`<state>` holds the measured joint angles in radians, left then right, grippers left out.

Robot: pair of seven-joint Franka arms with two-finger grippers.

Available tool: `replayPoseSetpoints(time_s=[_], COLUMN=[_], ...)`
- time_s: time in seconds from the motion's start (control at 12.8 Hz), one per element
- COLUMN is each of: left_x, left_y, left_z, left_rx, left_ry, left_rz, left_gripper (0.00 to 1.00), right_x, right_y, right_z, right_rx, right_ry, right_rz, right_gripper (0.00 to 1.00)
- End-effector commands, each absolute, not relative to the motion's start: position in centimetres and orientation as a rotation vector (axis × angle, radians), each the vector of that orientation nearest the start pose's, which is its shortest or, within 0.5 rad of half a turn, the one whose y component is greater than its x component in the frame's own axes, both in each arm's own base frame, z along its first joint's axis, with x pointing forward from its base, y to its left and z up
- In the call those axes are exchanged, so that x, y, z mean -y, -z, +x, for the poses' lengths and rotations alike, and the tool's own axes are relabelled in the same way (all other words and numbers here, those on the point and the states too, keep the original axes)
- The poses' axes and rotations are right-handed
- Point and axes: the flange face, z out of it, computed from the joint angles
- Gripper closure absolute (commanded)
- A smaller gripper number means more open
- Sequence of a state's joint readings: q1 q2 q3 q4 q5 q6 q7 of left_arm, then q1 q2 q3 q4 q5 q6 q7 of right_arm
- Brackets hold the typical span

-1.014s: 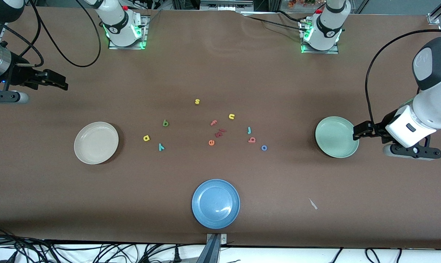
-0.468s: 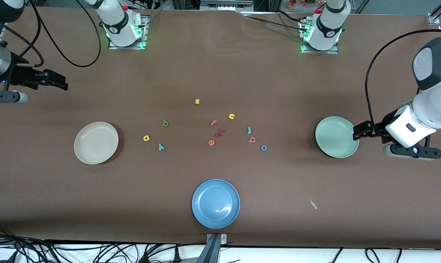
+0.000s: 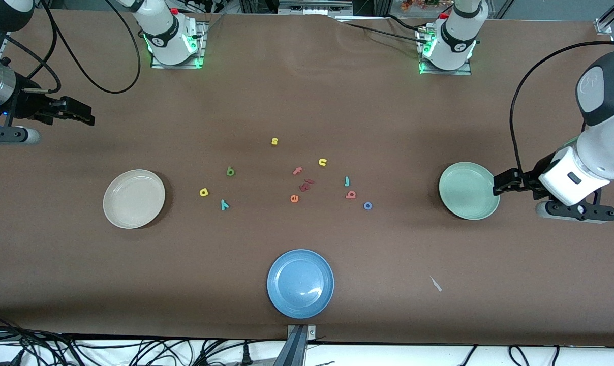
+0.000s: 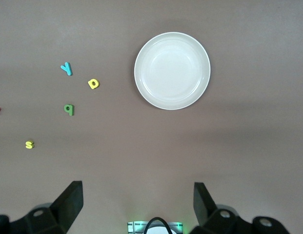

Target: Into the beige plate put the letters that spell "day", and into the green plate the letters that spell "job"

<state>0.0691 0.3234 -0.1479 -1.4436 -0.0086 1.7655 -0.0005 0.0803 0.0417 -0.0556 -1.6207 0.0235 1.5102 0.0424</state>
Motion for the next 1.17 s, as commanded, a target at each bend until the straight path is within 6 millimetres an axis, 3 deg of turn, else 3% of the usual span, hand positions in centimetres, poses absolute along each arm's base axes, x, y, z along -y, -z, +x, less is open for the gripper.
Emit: replayPoseSetpoints(time_s=[0.0,1.09], left_x=[3.73,3.68], left_y=[-50.84,-51.21], left_z=[65.84,65.77], left_rx=[-0.135,-0.135], left_ry=[-0.007,0.008], left_rz=[-3.185,-3.183], left_gripper=[0.0,0.0], right_x=[-1.5,-1.5], right_y=[-57.5,-57.49], right_z=[55.45,55.43], right_rx=[-0.046,-0.046], right_ry=[-0.243,-0.245], right_rz=[-3.124,-3.124], right_gripper=[0.0,0.0])
